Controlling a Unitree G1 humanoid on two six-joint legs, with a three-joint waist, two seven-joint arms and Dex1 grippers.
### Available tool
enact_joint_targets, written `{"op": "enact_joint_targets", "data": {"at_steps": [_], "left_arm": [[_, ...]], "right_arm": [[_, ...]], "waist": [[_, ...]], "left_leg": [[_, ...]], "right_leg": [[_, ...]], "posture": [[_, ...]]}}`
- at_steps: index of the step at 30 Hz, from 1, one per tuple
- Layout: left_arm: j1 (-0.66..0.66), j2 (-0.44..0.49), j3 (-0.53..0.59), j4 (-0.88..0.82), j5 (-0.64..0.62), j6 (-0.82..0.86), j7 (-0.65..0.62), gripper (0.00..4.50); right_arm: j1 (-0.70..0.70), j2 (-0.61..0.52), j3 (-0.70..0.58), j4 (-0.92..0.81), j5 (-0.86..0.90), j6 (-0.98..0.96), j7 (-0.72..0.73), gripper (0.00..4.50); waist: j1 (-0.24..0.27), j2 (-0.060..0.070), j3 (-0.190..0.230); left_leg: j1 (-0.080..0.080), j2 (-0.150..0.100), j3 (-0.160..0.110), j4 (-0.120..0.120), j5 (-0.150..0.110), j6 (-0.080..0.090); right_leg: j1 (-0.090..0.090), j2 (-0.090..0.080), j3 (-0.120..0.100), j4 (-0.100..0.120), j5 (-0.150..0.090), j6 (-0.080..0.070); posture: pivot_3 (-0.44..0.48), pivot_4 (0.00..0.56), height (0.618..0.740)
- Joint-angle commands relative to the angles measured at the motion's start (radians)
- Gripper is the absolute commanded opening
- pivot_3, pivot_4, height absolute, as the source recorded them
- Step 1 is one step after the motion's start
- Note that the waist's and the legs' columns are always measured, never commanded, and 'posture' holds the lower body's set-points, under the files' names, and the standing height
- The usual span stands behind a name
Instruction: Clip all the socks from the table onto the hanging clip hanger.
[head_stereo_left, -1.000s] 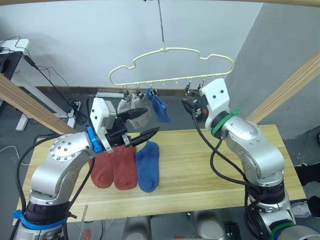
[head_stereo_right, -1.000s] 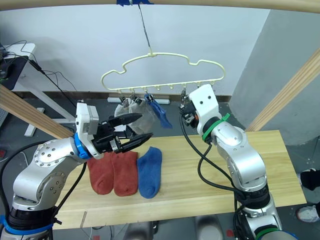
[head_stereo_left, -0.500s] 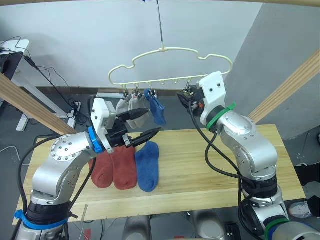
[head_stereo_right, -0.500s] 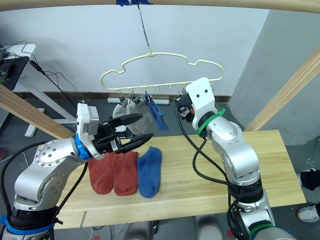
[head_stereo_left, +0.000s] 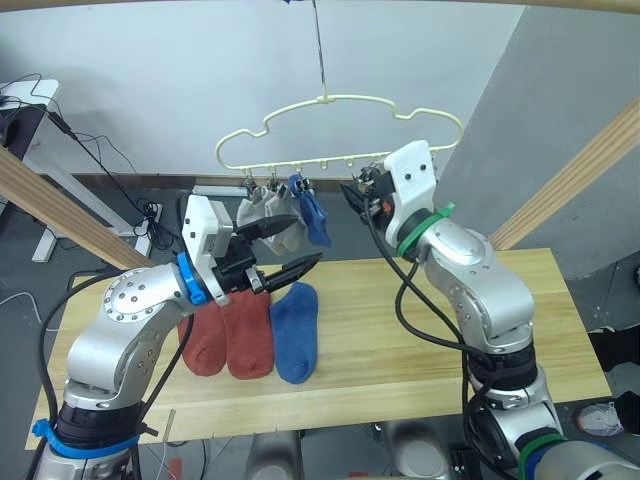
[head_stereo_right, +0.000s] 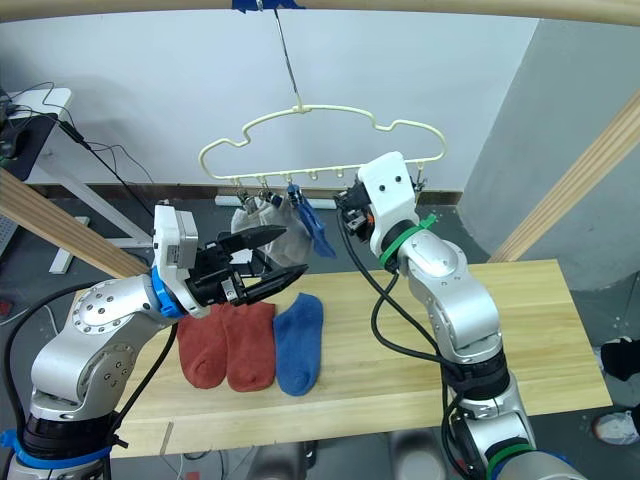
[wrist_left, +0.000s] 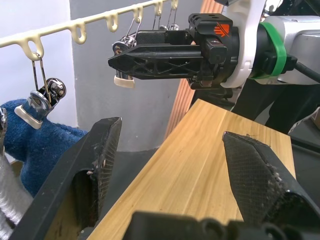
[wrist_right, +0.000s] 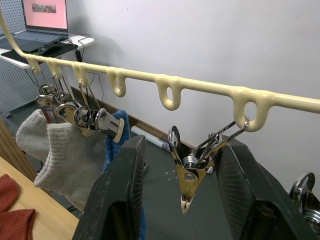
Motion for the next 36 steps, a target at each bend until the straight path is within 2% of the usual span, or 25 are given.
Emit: {"op": "enact_joint_targets", "data": {"at_steps": [1, 25, 28, 30, 34, 36], "left_arm": [[-0.006, -0.001, 0.002, -0.029, -0.002, -0.008, 0.002, 3.59], [-0.008, -0.005, -0.012, -0.019, 0.001, -0.013, 0.003, 3.59], [0.006, -0.015, -0.014, -0.022, 0.005, -0.012, 0.017, 3.59], [0.019, -0.026, -0.019, -0.026, 0.014, -0.013, 0.032, 3.59], [0.043, -0.04, -0.031, -0.037, 0.042, -0.015, 0.058, 3.59], [0.065, -0.06, -0.039, -0.045, 0.063, -0.014, 0.094, 3.59]], "right_arm": [[-0.017, 0.018, -0.022, -0.028, 0.01, -0.028, -0.013, 2.09], [0.005, 0.07, -0.07, -0.06, 0.034, 0.019, -0.051, 2.09], [0.005, 0.072, -0.073, -0.059, 0.037, 0.021, -0.051, 1.52], [0.004, 0.073, -0.074, -0.058, 0.039, 0.021, -0.053, 0.83], [0.003, 0.072, -0.074, -0.058, 0.042, 0.022, -0.056, 0.01], [0.003, 0.072, -0.073, -0.058, 0.046, 0.021, -0.057, 0.01]], "waist": [[0.0, 0.0, 0.0], [0.0, 0.0, 0.0], [0.0, 0.0, 0.0], [0.0, 0.0, 0.0], [0.0, 0.0, -0.001], [0.0, 0.0, -0.001]], "left_leg": [[0.0, 0.0, 0.0, 0.0, 0.0, 0.0], [0.0, 0.0, 0.0, 0.0, 0.0, 0.0], [0.0, 0.0, 0.0, 0.0, 0.0, 0.0], [0.0, 0.0, 0.0, 0.0, 0.0, 0.0], [0.0, 0.0, 0.0, 0.0, 0.0, 0.0], [0.0, 0.0, 0.0, 0.0, 0.0, 0.0]], "right_leg": [[0.0, 0.0, 0.0, 0.0, 0.0, 0.0], [0.0, 0.0, 0.0, 0.001, 0.0, 0.0], [0.0, 0.0, 0.0, 0.001, 0.0, 0.0], [0.0, 0.0, 0.0, 0.001, 0.0, 0.0], [0.0, 0.0, 0.0, 0.001, 0.0, 0.0], [0.0, 0.0, 0.0, 0.001, 0.0, 0.0]], "posture": [[-0.175, 0.249, 0.74], [-0.181, 0.25, 0.74], [-0.181, 0.25, 0.74], [-0.181, 0.253, 0.74], [-0.181, 0.254, 0.74], [-0.181, 0.254, 0.74]]}}
